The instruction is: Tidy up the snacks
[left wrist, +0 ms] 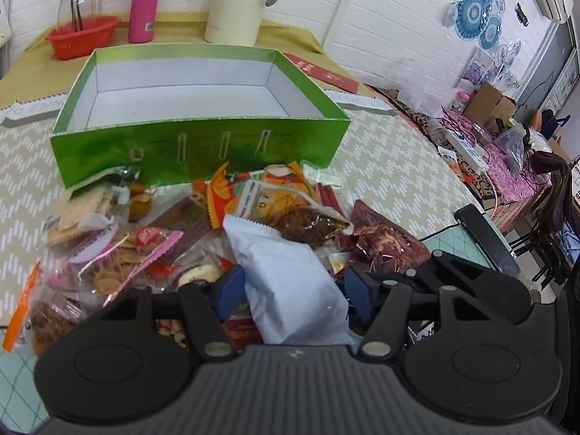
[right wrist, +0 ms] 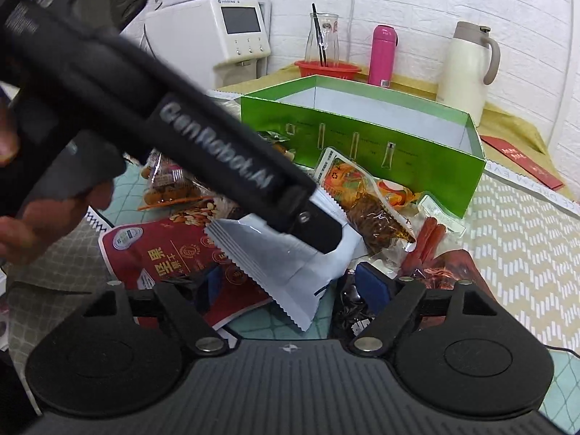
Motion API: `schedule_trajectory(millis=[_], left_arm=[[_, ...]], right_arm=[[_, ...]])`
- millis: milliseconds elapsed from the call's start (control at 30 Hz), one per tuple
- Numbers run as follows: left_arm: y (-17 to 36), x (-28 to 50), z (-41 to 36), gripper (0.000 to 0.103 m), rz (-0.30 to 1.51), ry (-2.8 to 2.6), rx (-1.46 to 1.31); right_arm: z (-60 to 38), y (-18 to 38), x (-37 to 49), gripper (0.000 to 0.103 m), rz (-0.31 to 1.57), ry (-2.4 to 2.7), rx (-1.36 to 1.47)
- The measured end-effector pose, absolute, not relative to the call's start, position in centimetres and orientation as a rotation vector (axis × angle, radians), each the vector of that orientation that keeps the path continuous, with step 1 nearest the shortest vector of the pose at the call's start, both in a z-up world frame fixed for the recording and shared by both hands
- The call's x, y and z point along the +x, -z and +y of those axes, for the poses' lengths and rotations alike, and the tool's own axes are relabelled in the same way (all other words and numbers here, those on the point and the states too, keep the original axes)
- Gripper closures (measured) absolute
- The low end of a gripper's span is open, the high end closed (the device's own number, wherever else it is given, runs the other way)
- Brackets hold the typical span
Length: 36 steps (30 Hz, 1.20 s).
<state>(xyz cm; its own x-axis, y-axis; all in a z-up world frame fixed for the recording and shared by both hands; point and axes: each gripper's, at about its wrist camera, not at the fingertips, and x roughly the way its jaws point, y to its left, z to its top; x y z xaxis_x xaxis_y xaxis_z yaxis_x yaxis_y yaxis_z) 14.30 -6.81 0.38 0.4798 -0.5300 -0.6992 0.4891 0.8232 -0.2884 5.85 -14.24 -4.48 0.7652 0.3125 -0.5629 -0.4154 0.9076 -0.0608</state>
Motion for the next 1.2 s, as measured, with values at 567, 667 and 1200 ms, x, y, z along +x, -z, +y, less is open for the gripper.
schedule_trajectory(millis=[567, 667, 1200], left_arm=[[-2.3, 11.5, -5.1, 0.073, 0.787, 0.644, -0.078], [-5.0, 10.2, -4.4, 0.073, 0.698, 0.647, -0.077], [-8.3, 23.8, -0.3, 0.074, 0.609, 0.540, -0.170]], right_arm=[[-13.7, 3.1, 4.9, 0.018, 0.545, -0.318, -0.184], [-13.5, 0.9, 3.9, 0.018, 0.485, -0.327, -0.201], [-12.3, -3.6, 18.2, 0.018, 0.424, -0.441, -0.141]])
